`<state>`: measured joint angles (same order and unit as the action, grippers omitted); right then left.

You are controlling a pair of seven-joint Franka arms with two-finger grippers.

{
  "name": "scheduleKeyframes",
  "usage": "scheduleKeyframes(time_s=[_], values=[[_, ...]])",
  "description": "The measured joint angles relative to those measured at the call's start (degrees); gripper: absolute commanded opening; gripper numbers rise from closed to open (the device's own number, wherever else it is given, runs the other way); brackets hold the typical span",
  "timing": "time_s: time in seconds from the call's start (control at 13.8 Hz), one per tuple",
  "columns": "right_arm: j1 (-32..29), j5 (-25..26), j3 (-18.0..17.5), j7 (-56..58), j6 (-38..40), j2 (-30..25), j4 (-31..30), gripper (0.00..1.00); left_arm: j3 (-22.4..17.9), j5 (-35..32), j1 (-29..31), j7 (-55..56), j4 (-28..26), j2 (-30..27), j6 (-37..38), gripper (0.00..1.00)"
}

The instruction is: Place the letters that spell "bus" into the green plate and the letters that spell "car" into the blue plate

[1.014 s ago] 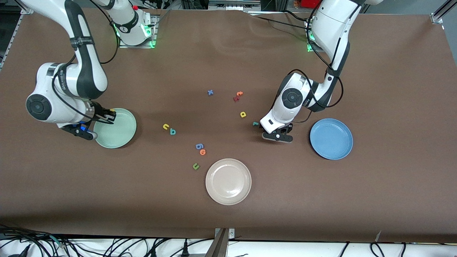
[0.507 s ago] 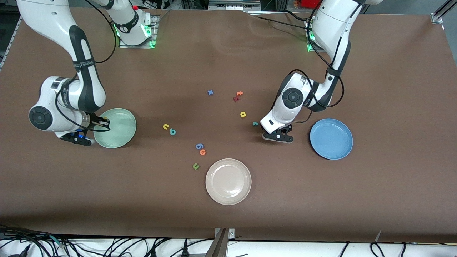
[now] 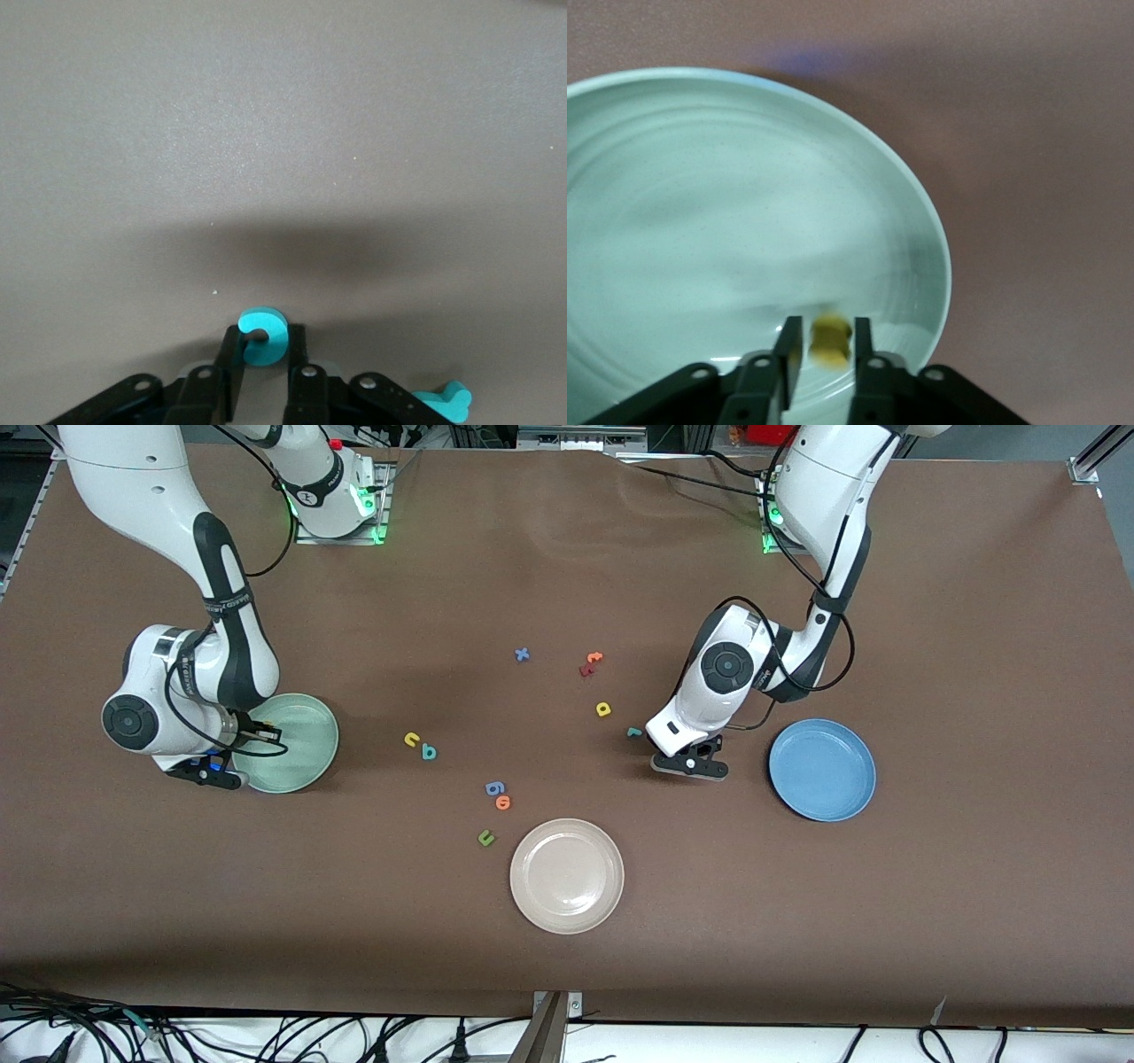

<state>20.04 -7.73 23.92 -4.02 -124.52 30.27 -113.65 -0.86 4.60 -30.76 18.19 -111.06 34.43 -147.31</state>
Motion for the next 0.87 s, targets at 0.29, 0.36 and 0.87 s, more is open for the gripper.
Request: scheduleKeyframes(time_s=[0.29,0.36,0.87], values=[[0.0,-0.1,0.0,-0.6,1.4,-1.2,0.9,0.98,0.0,0.0,0.0,0.0,0.0,0.0,0.0,0.16],[0.1,-0.1,0.0,-2.1,3.3,-2.1,1.7,0.98,-0.1,0.0,0.3,0.0,0.1,0.0,0.0,0.15],[2.5,-0.4,-6.1,-23.8,9.3,-6.8,4.8,0.98,-0.7,0.0,8.3,-12.9,2.0,-3.4,10.0,0.15]])
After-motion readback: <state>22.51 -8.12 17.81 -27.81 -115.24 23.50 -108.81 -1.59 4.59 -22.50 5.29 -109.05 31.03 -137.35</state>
